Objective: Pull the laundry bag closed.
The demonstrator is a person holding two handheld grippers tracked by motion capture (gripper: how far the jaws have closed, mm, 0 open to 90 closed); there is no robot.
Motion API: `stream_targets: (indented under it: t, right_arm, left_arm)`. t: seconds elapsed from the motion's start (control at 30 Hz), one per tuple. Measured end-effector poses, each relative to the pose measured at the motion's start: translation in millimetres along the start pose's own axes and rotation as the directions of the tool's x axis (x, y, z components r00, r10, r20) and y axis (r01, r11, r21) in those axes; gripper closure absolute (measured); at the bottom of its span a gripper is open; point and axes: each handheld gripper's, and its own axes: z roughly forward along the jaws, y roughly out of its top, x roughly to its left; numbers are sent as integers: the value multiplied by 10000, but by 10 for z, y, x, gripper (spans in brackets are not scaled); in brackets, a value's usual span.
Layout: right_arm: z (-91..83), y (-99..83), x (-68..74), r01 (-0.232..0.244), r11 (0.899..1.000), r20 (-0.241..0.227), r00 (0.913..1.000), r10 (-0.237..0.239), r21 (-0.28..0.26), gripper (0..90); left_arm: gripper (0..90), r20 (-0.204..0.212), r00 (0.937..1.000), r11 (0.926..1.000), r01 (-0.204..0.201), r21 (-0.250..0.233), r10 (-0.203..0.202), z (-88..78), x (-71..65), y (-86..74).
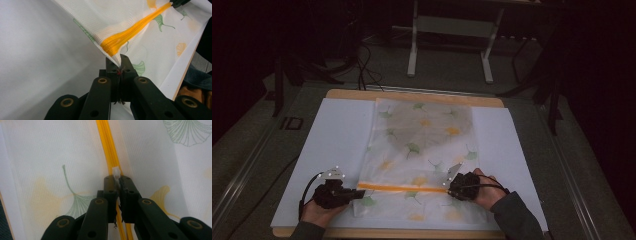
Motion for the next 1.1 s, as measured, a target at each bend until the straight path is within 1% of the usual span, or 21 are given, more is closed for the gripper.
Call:
stream_targets:
  t: [0.1,0.4,0.43,0.73,0.77,1.1]
  right_arm:
    - [-10,-14,0,-46,10000,18,10000,45,83,848]
    - [-35,-77,-25,-136,9999,-46,9999,137,73,848]
    - [-33,-79,-24,-156,9998,20,9999,156,142,848]
    - [-49,-130,-33,-230,9996,23,9997,230,160,848]
    - [-53,-139,-37,-230,9997,23,9997,230,105,848]
    - [-95,-264,-64,-434,9987,155,9990,430,250,848]
  left_arm:
    - [887,-5,10000,10000,-3,-2,3,0,3,0]
    - [887,-18,10000,10000,-6,4,6,0,5,0]
    - [887,-2,10000,10000,9,-9,-9,0,7,-1]
    - [887,-8,10000,10000,7,-9,-7,-3,7,-1]
    - [887,-30,10000,10000,0,-1,0,-4,6,-1]
    - [887,-57,10000,10000,8,5,-8,-6,5,-2]
